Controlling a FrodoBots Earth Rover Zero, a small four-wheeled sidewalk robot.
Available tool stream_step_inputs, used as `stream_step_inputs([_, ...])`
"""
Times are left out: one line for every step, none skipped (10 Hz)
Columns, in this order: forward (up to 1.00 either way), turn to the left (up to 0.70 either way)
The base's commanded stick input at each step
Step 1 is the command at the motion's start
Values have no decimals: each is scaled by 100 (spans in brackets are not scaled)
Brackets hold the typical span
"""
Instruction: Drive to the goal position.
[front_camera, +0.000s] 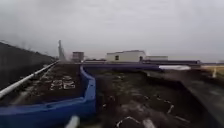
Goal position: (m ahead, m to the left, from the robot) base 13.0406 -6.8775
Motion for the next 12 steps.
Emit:
stream_step_inputs([0, -70])
stream_step_inputs([0, -68])
stream_step_inputs([0, -14])
stream_step_inputs([0, 0])
stream_step_inputs([0, -55])
stream_step_inputs([0, -36])
stream_step_inputs([0, 0])
stream_step_inputs([0, 0])
stream_step_inputs([0, -16])
stream_step_inputs([0, -58])
stream_step_inputs([0, -69])
stream_step_inputs([0, -9])
